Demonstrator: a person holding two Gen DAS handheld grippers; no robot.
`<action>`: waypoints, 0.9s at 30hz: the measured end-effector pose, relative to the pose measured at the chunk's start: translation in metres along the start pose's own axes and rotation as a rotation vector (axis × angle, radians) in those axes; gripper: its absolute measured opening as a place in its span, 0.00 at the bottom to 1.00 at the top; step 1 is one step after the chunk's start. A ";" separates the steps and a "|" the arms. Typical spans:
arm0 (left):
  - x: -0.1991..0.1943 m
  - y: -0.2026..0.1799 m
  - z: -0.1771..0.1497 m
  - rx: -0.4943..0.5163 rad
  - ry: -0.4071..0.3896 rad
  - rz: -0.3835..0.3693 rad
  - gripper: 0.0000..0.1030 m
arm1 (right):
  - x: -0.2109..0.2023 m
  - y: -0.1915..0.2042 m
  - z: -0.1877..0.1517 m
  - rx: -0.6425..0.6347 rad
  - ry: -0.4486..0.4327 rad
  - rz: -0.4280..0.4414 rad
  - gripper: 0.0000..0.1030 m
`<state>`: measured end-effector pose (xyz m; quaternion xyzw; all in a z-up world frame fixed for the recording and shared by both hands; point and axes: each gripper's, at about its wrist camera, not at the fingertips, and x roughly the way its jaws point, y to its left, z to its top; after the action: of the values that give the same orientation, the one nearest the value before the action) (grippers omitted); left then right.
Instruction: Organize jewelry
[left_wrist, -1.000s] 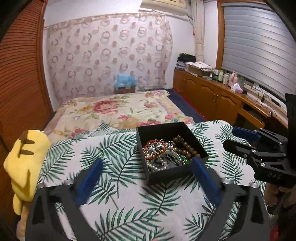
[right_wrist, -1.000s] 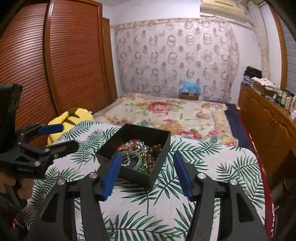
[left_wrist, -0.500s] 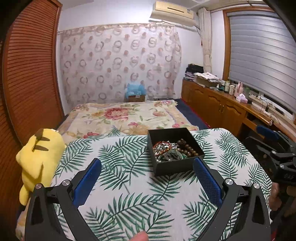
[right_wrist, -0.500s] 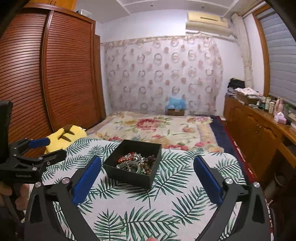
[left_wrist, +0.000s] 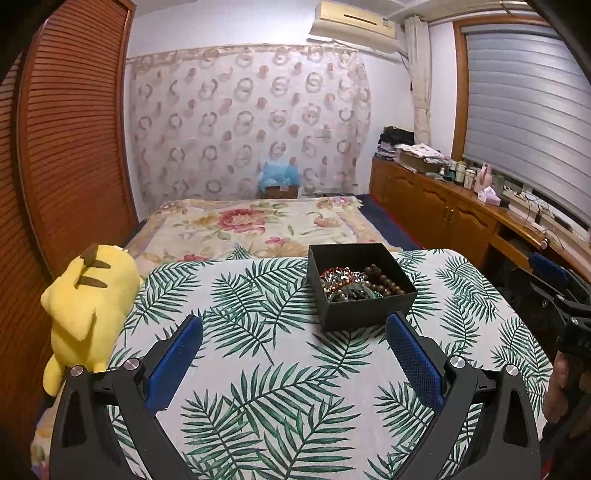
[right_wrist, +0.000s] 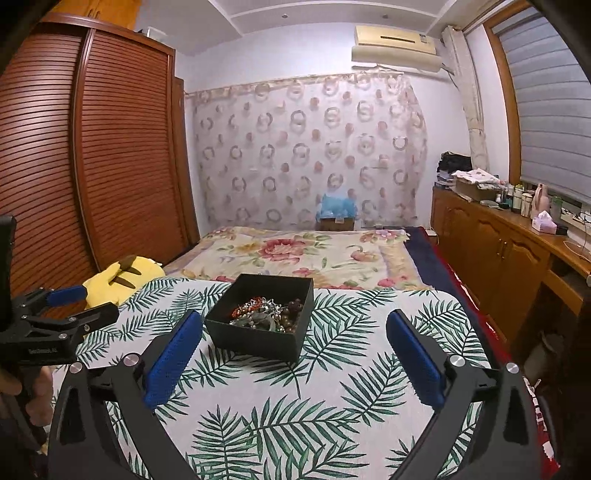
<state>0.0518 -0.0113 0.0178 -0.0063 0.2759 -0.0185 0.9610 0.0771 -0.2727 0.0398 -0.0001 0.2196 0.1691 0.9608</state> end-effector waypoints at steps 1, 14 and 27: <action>0.000 0.000 0.000 0.001 -0.001 0.001 0.93 | 0.000 0.000 -0.001 0.001 0.001 -0.001 0.97; 0.000 0.002 -0.003 0.006 -0.004 0.006 0.93 | 0.001 -0.001 -0.002 0.003 0.002 -0.001 0.97; -0.005 0.000 -0.002 0.008 -0.012 0.008 0.93 | 0.003 -0.001 -0.005 0.007 0.006 -0.002 0.97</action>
<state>0.0469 -0.0109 0.0184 -0.0013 0.2700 -0.0159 0.9627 0.0779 -0.2729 0.0344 0.0024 0.2231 0.1675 0.9603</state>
